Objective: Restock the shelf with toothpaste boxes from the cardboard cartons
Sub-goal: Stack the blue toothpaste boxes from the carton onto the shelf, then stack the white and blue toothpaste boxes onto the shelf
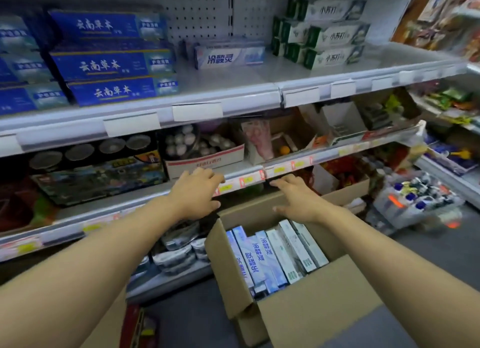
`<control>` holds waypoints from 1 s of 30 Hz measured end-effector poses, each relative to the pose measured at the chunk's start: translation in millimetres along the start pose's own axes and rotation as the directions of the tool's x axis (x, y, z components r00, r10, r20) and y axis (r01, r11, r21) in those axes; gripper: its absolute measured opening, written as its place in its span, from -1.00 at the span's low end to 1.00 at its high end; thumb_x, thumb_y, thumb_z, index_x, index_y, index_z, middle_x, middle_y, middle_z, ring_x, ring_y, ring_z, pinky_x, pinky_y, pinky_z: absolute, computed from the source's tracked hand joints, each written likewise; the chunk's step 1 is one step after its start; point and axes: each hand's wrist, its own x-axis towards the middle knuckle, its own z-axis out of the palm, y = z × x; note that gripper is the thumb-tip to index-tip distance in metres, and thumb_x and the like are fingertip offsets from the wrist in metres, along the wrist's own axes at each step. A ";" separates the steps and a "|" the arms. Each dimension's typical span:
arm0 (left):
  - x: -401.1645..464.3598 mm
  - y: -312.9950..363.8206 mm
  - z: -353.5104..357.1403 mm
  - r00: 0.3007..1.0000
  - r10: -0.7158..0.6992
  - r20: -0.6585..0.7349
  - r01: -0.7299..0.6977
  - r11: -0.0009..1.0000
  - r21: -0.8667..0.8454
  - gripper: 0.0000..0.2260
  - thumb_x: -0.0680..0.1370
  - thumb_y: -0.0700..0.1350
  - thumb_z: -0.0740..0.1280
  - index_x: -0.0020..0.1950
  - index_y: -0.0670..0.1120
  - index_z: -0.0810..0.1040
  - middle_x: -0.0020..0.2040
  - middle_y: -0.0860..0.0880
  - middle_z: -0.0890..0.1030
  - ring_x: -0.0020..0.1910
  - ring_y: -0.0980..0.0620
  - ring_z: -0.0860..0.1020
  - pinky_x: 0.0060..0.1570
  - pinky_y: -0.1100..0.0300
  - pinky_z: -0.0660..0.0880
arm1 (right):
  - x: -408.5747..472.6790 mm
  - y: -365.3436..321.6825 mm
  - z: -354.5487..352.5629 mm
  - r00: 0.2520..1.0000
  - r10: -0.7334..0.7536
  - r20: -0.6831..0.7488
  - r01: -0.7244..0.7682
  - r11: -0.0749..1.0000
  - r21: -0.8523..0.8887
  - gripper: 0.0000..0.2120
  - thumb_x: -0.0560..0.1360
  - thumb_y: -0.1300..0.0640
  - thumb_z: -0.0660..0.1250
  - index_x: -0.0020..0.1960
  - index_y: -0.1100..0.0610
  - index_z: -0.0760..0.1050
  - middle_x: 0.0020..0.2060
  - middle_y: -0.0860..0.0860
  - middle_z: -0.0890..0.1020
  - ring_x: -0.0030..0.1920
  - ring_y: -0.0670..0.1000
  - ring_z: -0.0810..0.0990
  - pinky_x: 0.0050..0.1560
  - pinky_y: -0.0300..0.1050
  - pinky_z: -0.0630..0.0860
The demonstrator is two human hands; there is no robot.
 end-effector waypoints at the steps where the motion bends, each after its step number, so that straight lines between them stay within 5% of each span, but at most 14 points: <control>1: 5.1 10.5 9.2 1.000 -0.012 0.025 0.012 1.000 -0.014 -0.51 0.54 0.10 0.26 0.42 0.03 0.22 0.37 -0.03 0.33 0.34 -0.07 0.28 0.22 0.01 0.26 | 0.0 12.1 3.9 1.000 -0.005 0.015 0.005 1.000 -0.002 -0.35 0.51 0.01 0.33 0.50 0.07 0.13 0.42 0.09 0.20 0.42 0.11 0.14 0.42 0.04 0.20; 15: 61.6 99.0 121.9 0.963 -0.132 0.233 0.150 0.987 -0.064 -0.55 0.53 0.04 0.25 0.39 -0.02 0.27 0.35 -0.04 0.34 0.30 -0.07 0.30 0.18 0.03 0.28 | 32.4 141.6 84.0 0.964 -0.073 0.255 0.063 0.997 0.046 -0.38 0.51 0.04 0.33 0.48 0.12 0.16 0.40 0.12 0.25 0.42 0.13 0.16 0.40 0.01 0.21; 30: 82.9 64.2 205.5 0.896 -0.310 0.318 0.344 0.938 -0.055 -0.56 0.53 0.03 0.23 0.39 -0.02 0.31 0.43 -0.09 0.24 0.34 -0.10 0.26 0.31 -0.04 0.19 | 113.8 139.5 169.0 0.877 -0.160 0.454 0.184 0.983 -0.010 -0.35 0.50 0.10 0.35 0.49 0.09 0.14 0.46 0.08 0.19 0.46 0.11 0.13 0.40 -0.02 0.23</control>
